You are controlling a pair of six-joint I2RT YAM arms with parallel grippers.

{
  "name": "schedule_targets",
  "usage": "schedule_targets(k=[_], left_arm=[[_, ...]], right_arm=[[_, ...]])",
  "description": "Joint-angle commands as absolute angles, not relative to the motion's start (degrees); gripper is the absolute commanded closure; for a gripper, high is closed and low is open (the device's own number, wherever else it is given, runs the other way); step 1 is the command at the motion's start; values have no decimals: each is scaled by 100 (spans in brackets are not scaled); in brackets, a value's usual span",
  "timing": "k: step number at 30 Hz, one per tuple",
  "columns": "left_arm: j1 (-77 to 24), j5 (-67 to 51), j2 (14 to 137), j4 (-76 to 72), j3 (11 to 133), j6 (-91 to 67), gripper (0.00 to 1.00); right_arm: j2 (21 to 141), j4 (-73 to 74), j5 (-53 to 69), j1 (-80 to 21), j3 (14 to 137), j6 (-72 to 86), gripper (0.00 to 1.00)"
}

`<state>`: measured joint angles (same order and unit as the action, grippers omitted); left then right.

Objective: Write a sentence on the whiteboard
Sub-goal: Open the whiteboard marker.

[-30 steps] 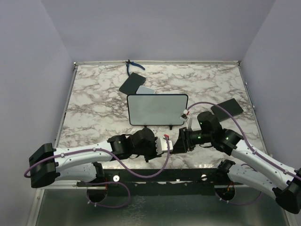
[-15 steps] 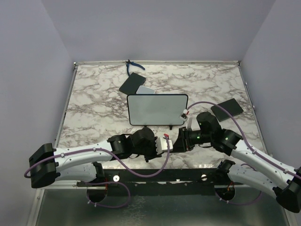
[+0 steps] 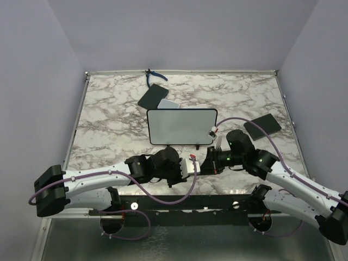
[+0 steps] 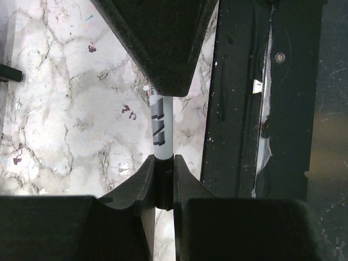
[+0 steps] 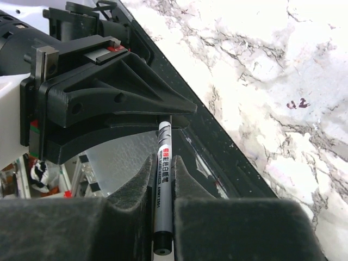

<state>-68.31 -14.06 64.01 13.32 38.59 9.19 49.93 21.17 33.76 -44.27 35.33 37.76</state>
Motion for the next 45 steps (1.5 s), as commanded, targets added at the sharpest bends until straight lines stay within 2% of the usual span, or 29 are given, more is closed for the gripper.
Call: schedule_targets(k=[1,17,45], left_arm=[[-6829,-1369,6440,1274,3996,920,100],[-6829,-956,6644,1242,3867,931,100],[-6902,-739,6507,1204,3754,984,100]], right_arm=[[4970,1910,3318,-4518,3554,3766,99],[4657,3597,2373,-4518,4563,2877,99],[4092,4705,2603,-4516,5336,2734,99]])
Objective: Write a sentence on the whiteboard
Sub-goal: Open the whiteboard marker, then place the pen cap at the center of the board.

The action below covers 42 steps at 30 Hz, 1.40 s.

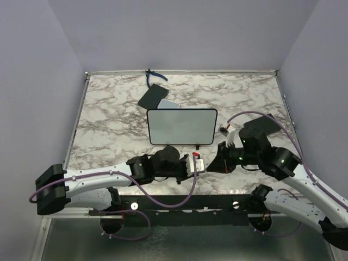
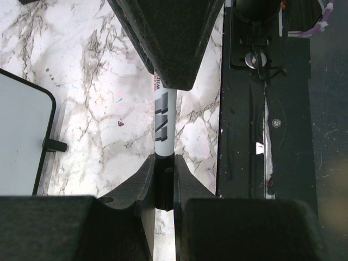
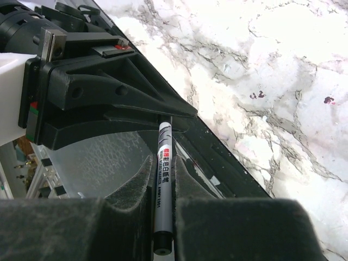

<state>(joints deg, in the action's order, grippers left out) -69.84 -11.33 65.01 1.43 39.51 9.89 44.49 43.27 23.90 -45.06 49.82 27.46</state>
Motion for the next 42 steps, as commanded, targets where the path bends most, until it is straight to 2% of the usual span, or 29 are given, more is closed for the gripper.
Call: schedule_targets(k=[1,29,42], left_arm=[[-6903,-728,6498,1204,3748,989,100],[-7146,-366,6644,1299,3730,1018,100],[-7150,-288,6162,1285,3659,965,100]], right_arm=[[4066,4718,2606,-4512,5348,2748,99],[3703,5569,2141,-4514,6026,2768,99],[3936,6169,1661,-4512,6088,2543,99]])
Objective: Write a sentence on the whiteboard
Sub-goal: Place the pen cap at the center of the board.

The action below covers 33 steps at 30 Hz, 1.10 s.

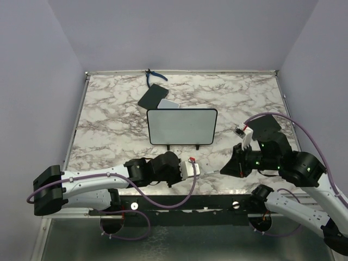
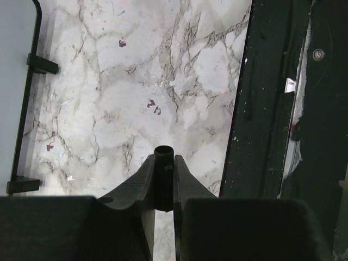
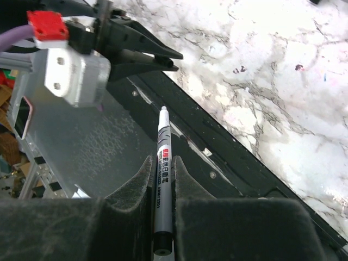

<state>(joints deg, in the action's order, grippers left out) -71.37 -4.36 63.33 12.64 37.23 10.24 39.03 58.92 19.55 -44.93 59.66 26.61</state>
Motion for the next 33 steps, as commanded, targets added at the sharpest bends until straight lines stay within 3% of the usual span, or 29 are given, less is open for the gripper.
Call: schedule_targets(k=[1,10,19,28,33], left_arm=[[-7145,-290,6161,1291,3664,948,100],[-6903,-150,6281,1216,3812,603,100],[-6824,268,6542,64,3411,-1368,100],[-6873,884,6985,-979,2882,-1530,99],[-7035,1012,7411,-1009,2909,-1429,94]], right_arm=[[3937,6129,1653,-4512,6049,2553,99],[3954,6142,463,-4513,5966,2815,100],[4087,5995,-845,-4510,5776,3174,99],[4135,5499,-1114,-4512,5427,3212,100],[4021,5444,-1131,-4512,5384,3222,99]])
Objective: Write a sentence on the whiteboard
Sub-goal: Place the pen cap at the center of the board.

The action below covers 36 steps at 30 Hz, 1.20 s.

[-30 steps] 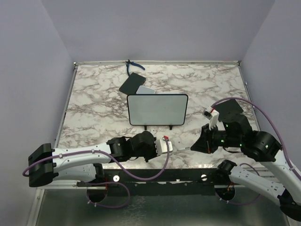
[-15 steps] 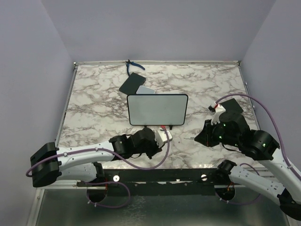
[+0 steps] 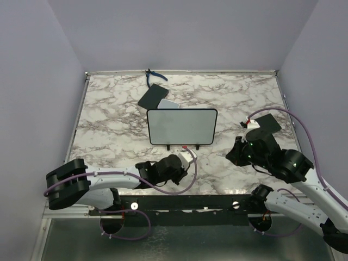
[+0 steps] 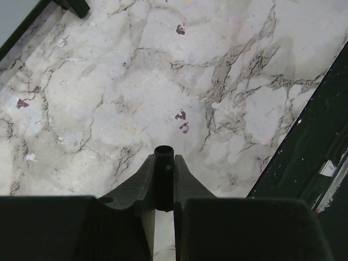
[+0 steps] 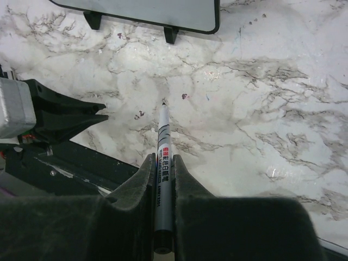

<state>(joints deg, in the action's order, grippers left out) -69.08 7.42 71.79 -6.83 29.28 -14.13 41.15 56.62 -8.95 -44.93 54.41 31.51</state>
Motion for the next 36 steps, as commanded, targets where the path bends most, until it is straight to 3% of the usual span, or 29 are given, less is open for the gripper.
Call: schedule_targets(k=[1,17,22,29,36], left_arm=[[-7051,1025,7458,-1020,2909,-1421,90],[-7072,1095,7458,-994,2851,-1401,47],[-7075,1028,7235,-766,2978,-1494,17],[-6962,763,6718,-111,3393,-1609,8],[-6475,829,6314,1345,4292,-1674,7]], right_arm=[[4011,5436,-1105,-4514,5382,3211,99],[3896,5318,-984,-4517,5342,3111,99],[3850,5293,-969,-4517,5333,3103,99],[3743,5222,-914,-4513,5311,3059,100],[3730,5131,-764,-4517,5279,2945,99]])
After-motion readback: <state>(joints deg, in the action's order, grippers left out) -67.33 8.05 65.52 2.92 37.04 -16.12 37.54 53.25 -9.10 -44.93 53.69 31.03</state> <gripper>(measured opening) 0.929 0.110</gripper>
